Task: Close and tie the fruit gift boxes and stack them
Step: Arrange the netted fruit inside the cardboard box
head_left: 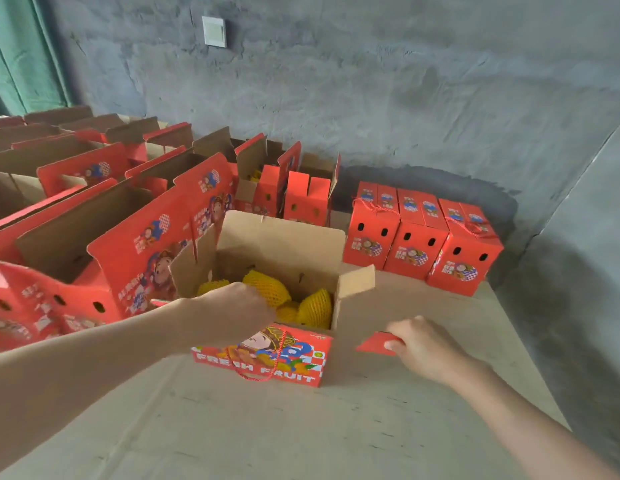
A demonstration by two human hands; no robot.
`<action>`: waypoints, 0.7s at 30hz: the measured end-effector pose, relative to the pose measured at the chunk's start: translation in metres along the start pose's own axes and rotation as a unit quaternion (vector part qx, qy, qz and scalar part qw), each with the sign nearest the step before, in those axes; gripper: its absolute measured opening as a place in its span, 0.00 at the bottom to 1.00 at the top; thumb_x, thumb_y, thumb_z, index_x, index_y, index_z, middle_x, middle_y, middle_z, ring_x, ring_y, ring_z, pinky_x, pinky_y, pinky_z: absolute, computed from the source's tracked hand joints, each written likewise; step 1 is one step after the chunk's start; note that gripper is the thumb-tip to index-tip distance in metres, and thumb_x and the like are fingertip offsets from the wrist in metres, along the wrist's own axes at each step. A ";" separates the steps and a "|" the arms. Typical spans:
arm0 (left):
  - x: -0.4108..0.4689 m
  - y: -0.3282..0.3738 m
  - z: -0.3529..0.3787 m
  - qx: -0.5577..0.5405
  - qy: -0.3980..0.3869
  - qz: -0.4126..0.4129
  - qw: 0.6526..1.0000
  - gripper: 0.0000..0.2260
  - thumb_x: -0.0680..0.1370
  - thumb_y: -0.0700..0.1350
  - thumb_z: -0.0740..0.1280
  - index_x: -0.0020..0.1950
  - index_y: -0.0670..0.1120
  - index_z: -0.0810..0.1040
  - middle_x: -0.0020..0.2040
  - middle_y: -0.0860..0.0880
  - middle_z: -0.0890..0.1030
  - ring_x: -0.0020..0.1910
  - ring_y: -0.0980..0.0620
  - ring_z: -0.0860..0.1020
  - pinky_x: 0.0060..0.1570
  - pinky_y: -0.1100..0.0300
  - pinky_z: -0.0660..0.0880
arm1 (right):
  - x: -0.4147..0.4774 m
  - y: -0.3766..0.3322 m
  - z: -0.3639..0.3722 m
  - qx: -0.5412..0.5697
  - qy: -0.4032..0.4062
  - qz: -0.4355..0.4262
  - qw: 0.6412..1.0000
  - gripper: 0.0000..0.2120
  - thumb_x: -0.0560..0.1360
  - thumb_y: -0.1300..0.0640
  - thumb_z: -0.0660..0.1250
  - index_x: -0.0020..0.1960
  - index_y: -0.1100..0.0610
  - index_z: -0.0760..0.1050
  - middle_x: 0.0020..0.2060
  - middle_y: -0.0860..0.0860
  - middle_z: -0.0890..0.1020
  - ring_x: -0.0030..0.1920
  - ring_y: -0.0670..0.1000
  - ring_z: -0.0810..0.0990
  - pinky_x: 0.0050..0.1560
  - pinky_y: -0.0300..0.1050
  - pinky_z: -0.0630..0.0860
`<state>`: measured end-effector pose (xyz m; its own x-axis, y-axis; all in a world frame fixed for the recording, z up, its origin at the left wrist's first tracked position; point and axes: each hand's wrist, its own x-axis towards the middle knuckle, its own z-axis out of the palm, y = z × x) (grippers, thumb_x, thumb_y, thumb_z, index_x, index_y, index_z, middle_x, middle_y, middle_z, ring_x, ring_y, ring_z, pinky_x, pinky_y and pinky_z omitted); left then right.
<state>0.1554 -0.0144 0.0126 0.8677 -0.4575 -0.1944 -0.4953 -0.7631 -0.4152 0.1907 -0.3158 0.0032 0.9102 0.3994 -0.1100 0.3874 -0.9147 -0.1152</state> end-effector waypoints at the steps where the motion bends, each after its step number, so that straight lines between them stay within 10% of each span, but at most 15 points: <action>1: -0.001 0.004 0.001 -0.014 0.019 0.011 1.000 0.09 0.80 0.39 0.57 0.58 0.44 0.73 0.51 0.47 0.78 0.50 0.48 0.76 0.49 0.56 0.75 | -0.011 0.008 0.000 0.014 0.026 0.013 0.999 0.10 0.79 0.54 0.63 0.39 0.50 0.74 0.35 0.51 0.78 0.40 0.56 0.77 0.37 0.46 0.67; 9: -0.032 0.033 -0.013 -0.054 0.005 0.047 0.997 0.09 0.80 0.37 0.58 0.58 0.41 0.73 0.52 0.45 0.77 0.50 0.48 0.72 0.47 0.58 0.71 | -0.009 -0.035 -0.007 0.167 0.230 -0.119 0.951 0.11 0.74 0.70 0.66 0.53 0.61 0.83 0.50 0.55 0.85 0.51 0.56 0.82 0.55 0.49 0.76; 13: -0.055 0.041 -0.013 -0.052 0.005 0.070 0.996 0.10 0.80 0.38 0.57 0.58 0.41 0.74 0.52 0.44 0.78 0.51 0.46 0.74 0.51 0.55 0.73 | 0.015 -0.055 -0.006 0.140 0.177 -0.147 0.963 0.16 0.76 0.70 0.62 0.58 0.59 0.81 0.58 0.55 0.81 0.59 0.55 0.77 0.64 0.47 0.72; 17: -0.084 0.045 -0.010 -0.045 0.172 0.113 0.978 0.05 0.63 0.41 0.73 0.33 0.48 0.78 0.29 0.53 0.76 0.29 0.55 0.74 0.30 0.66 0.72 | 0.015 -0.057 0.022 0.088 0.076 -0.165 0.979 0.22 0.76 0.72 0.56 0.61 0.55 0.80 0.64 0.52 0.77 0.65 0.52 0.73 0.67 0.42 0.65; 21: -0.093 0.060 0.004 -0.124 0.217 0.071 0.966 0.10 0.58 0.41 0.78 0.35 0.48 0.81 0.31 0.53 0.78 0.30 0.54 0.75 0.27 0.65 0.72 | 0.008 -0.051 0.049 0.020 -0.022 -0.194 0.981 0.28 0.72 0.72 0.52 0.62 0.50 0.77 0.64 0.48 0.76 0.70 0.48 0.64 0.75 0.49 0.50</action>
<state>0.0448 -0.0158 0.0025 0.7181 -0.6725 0.1792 -0.6493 -0.7401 -0.1754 0.1706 -0.2631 -0.0405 0.6882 0.7195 -0.0934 0.6960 -0.6911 -0.1947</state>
